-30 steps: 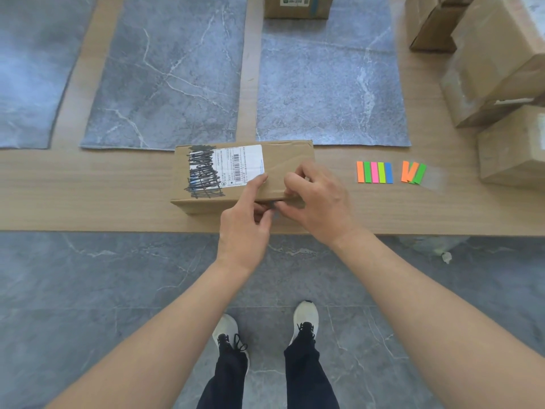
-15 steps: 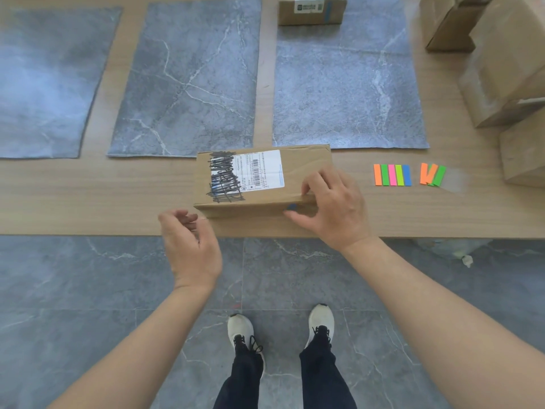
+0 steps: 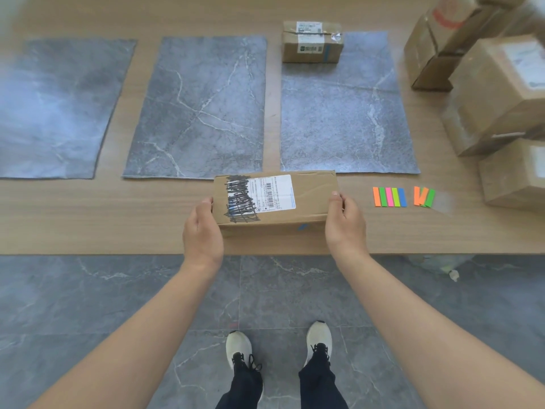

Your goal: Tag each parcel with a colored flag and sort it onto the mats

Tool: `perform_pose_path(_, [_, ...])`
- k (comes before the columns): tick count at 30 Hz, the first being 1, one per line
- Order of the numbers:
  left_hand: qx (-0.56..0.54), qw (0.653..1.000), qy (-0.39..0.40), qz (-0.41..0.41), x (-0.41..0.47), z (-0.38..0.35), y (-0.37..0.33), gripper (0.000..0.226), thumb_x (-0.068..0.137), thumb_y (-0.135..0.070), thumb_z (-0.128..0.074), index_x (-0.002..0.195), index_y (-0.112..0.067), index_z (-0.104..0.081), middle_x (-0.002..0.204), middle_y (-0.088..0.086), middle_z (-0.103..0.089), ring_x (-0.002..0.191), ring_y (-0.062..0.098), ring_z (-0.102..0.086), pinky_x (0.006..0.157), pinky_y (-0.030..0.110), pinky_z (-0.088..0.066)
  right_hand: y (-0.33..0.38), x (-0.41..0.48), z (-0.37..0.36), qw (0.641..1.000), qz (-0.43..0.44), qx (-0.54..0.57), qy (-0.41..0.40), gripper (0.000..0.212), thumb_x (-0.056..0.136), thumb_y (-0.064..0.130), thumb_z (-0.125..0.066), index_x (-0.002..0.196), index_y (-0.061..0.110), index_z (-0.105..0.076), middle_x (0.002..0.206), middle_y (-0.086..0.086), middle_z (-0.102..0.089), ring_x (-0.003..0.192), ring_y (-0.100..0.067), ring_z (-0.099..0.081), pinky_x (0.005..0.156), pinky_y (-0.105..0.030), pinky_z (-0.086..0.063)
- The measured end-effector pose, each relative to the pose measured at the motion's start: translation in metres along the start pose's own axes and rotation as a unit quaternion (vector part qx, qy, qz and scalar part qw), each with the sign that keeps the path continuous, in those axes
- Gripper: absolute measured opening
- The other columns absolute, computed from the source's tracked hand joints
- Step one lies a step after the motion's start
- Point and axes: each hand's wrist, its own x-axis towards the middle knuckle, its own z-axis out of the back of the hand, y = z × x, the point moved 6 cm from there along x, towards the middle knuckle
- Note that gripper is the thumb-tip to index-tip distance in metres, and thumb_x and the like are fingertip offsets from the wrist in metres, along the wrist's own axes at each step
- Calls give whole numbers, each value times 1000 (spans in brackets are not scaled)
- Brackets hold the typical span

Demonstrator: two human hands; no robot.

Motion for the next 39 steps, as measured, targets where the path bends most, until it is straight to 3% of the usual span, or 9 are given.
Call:
perform_pose_path(2, [-6, 1000, 10, 6, 1, 1, -4, 58, 82, -59, -32, 103, -26, -75, 106, -5, -75, 111, 21, -64, 106, 53, -44, 1, -2, -2, 1000, -16, 7, -13, 40, 103, 50, -37, 96, 16, -56, 104, -2, -62, 99, -22, -56, 85, -37, -41])
perform_pose_path(6, [-12, 999, 40, 13, 2, 5, -17, 61, 79, -61, -32, 104, -26, -75, 105, -7, -75, 110, 20, -64, 108, 52, -43, 10, -8, -6, 999, -32, 0, -27, 42, 87, 62, -32, 99, 24, -46, 106, 0, -55, 100, -20, -50, 94, -41, -42])
perform_pose_path(11, [-20, 998, 55, -10, 12, 15, -47, 57, 81, -59, -32, 101, -27, -75, 105, -7, -75, 109, 20, -64, 106, 50, -45, 41, -14, -5, 998, -7, 20, -65, 31, 102, 43, -40, 81, 22, -49, 98, -3, -59, 93, -22, -53, 81, -36, -38])
perform_pose_path(20, [1, 993, 93, -77, 32, 20, -124, 57, 83, -54, -31, 96, -16, -72, 99, 3, -73, 103, 30, -63, 97, 49, -46, 118, -21, 15, 990, 30, 81, -110, 35, 101, 36, -41, 71, 18, -41, 70, 5, -44, 66, -17, -41, 62, -36, -33])
perform_pose_path(24, [-5, 989, 111, -96, 35, 3, -156, 53, 86, -49, -31, 95, -17, -73, 97, 1, -74, 101, 26, -65, 97, 45, -48, 139, -5, 29, 988, 25, 85, -126, 31, 98, 33, -43, 72, 17, -43, 69, 4, -44, 66, -18, -41, 60, -36, -33])
perform_pose_path(28, [4, 988, 113, -102, 53, -31, -181, 52, 83, -52, -33, 94, -20, -72, 97, -1, -74, 101, 26, -65, 99, 53, -48, 154, 31, 45, 988, 34, 81, -126, 29, 95, 31, -44, 68, 20, -39, 65, 6, -39, 63, -17, -37, 59, -36, -30])
perform_pose_path(31, [5, 988, 114, -105, 69, -64, -197, 53, 82, -53, -33, 94, -21, -73, 97, -1, -74, 100, 27, -64, 99, 53, -48, 159, 72, 54, 989, 42, 81, -118, 27, 94, 34, -45, 71, 21, -43, 72, 5, -45, 67, -18, -41, 61, -35, -32])
perform_pose_path(35, [-16, 991, 112, -76, 92, -109, -210, 43, 84, -48, -31, 84, -26, -68, 97, -2, -72, 93, 19, -61, 99, 49, -47, 161, 137, 54, 995, 25, 53, -86, 17, 96, 37, -44, 85, 25, -50, 111, -2, -46, 76, -12, -50, 77, -37, -38])
perform_pose_path(39, [-24, 994, 91, -60, 119, -152, -218, 48, 93, -41, -31, 69, -40, -72, 85, -17, -71, 96, 17, -61, 100, 44, -46, 164, 202, 53, 997, 26, 52, -43, 18, 97, 35, -45, 94, 22, -57, 119, -5, -42, 80, -10, -50, 79, -36, -39])
